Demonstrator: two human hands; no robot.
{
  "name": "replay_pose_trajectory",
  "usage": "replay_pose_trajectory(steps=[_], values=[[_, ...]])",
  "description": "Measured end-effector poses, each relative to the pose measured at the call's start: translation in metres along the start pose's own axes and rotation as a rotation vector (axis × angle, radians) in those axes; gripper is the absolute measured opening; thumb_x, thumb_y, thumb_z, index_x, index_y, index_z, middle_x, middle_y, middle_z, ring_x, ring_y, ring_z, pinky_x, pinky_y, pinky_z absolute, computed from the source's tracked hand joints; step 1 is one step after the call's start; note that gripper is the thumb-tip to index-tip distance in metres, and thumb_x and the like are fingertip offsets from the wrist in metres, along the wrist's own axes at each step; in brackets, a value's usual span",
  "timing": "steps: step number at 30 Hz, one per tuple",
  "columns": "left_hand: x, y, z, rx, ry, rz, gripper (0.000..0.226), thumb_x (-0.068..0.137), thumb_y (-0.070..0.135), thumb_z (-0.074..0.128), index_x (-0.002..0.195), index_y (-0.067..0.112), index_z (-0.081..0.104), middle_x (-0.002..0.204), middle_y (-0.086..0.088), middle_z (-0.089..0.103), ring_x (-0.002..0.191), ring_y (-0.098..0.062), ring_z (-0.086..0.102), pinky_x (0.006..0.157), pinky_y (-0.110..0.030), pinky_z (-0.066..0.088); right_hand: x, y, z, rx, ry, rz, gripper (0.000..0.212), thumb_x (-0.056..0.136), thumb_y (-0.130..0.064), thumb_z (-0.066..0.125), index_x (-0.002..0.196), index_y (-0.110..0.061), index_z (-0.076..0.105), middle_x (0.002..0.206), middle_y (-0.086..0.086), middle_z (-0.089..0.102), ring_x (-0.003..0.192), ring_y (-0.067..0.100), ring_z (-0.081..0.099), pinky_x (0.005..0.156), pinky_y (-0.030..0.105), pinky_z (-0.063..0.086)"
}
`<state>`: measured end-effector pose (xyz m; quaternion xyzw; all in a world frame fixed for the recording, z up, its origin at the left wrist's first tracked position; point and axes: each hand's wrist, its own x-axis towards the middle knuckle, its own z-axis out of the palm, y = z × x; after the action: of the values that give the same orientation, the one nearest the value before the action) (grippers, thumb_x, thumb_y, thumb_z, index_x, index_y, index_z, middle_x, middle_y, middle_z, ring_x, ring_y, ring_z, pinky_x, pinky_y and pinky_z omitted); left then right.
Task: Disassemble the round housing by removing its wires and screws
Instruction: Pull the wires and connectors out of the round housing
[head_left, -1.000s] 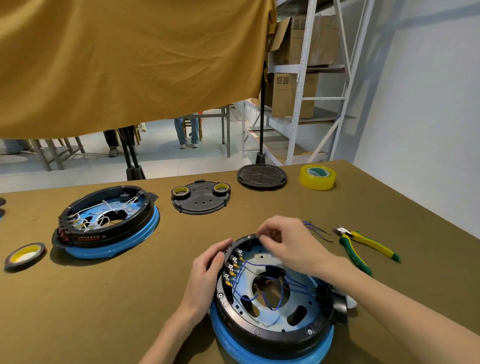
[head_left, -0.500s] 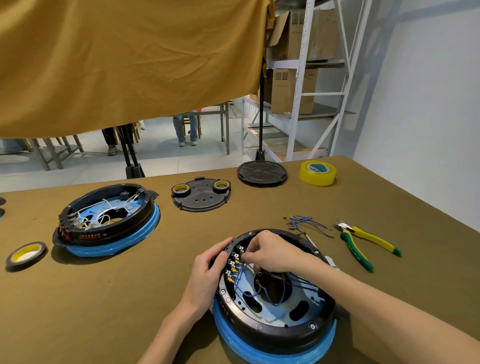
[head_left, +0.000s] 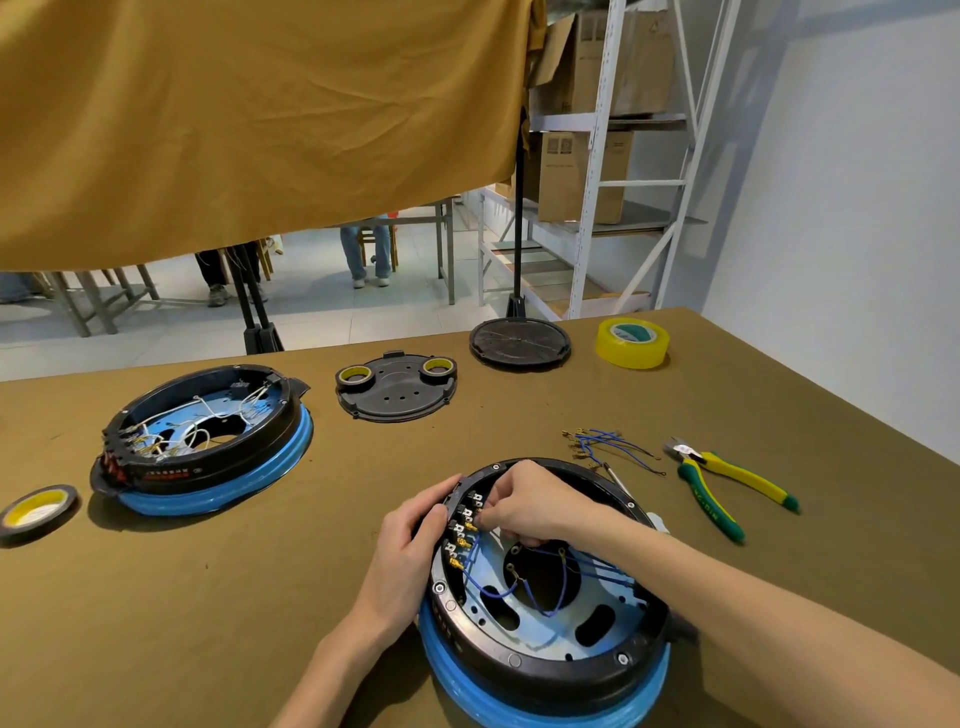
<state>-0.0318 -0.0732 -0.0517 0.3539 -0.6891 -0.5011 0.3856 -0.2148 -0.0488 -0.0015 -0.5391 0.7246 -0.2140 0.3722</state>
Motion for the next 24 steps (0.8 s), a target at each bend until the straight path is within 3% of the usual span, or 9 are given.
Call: replay_pose_trajectory(steps=[6,12,18,24], values=[[0.000,-0.003,0.000,0.020,0.011,-0.022,0.049,0.097,0.042,0.047,0.140,0.028,0.063,0.137,0.007,0.068,0.134,-0.014,0.057,0.116,-0.053,0.041,-0.001,-0.001,0.004,-0.038,-0.001,0.002,0.015,0.088,-0.021,0.068,0.081,-0.008,0.067,0.067,0.013,0.064,0.038,0.013,0.049,0.051,0.023,0.041],[0.000,-0.003,0.000,0.014,0.023,-0.035,0.048,0.097,0.039,0.048,0.139,0.024,0.064,0.133,0.007,0.071,0.130,-0.015,0.060,0.113,-0.053,0.044,-0.006,0.008,-0.001,0.116,-0.050,-0.074,0.022,0.093,-0.018,0.069,0.073,-0.010,0.064,0.054,0.000,0.059,0.038,0.015,0.048,0.044,0.018,0.040],[0.001,-0.003,0.001,0.018,0.031,-0.036,0.047,0.097,0.039,0.047,0.139,0.025,0.064,0.132,0.007,0.071,0.130,-0.017,0.061,0.113,-0.055,0.043,-0.007,0.011,-0.002,0.158,-0.081,-0.093,0.018,0.098,-0.015,0.062,0.090,-0.001,0.070,0.058,0.003,0.063,0.037,0.011,0.051,0.039,0.018,0.033],[0.001,-0.003,0.001,0.021,0.043,-0.029,0.046,0.097,0.038,0.048,0.137,0.025,0.066,0.129,0.007,0.072,0.128,-0.019,0.062,0.111,-0.056,0.044,-0.007,0.013,-0.002,0.205,-0.071,-0.070,0.018,0.095,-0.013,0.065,0.084,-0.003,0.073,0.054,0.003,0.062,0.035,0.012,0.050,0.036,0.018,0.030]])
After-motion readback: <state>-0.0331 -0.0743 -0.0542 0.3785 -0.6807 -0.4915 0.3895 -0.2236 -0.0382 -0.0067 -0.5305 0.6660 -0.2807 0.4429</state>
